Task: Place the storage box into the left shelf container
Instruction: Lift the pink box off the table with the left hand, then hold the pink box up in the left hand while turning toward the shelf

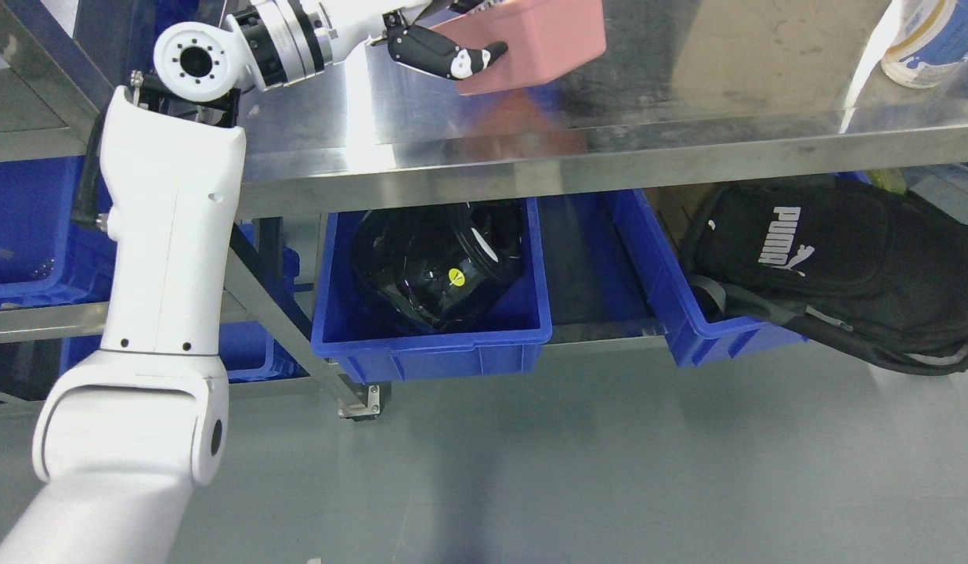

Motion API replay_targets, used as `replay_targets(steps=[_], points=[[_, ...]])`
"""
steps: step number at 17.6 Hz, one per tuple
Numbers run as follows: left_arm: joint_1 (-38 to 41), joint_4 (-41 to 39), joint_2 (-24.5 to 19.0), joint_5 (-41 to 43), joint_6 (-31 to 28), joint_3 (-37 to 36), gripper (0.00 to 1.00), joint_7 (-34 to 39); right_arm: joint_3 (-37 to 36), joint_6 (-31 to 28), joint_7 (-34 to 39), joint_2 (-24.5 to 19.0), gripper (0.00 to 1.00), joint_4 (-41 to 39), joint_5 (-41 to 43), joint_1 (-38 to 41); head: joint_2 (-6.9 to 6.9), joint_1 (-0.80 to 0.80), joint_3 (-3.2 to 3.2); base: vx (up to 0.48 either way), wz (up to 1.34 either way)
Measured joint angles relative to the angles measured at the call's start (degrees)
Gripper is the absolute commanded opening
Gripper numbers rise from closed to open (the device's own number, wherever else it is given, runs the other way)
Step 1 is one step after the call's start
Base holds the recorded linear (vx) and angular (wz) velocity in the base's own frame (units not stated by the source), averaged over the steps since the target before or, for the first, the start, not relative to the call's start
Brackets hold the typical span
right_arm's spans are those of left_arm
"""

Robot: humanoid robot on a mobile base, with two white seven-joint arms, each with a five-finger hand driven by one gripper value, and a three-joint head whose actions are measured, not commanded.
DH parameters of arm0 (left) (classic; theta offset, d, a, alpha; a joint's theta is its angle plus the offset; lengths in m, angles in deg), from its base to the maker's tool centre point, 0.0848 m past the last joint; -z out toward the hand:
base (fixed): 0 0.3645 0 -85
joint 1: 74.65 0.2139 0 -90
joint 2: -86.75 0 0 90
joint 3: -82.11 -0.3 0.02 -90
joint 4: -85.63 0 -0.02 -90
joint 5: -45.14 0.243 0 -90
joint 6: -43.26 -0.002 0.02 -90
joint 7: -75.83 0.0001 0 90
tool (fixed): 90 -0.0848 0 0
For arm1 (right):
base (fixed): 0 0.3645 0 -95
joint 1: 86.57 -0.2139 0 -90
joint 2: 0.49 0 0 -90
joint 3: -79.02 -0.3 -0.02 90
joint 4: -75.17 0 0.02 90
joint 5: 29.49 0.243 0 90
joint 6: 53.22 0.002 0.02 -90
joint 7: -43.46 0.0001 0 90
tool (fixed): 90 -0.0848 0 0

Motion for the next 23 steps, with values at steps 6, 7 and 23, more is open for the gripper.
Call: replay_targets(steps=[6, 7, 23], points=[[5.8, -6.2, 1.1, -10.1, 1.7, 6.6, 0.07, 12.7, 0.0, 0.0, 0.1, 0.0, 1.00, 0.0, 0.0, 0.0, 0.00, 0.00, 0.00, 0.000, 0.00], [6.6, -7.3, 1.2, -11.5, 1.8, 7.3, 0.07, 15.7, 0.0, 0.0, 0.1, 0.0, 1.00, 0.0, 0.0, 0.0, 0.00, 0.00, 0.00, 0.000, 0.00], [29.8, -30.2, 2.1, -19.2, 7.6, -2.4, 0.01, 51.6, 0.0, 0.0, 0.2, 0.0, 1.00, 0.0, 0.0, 0.0, 0.00, 0.00, 0.00, -0.005, 0.02]])
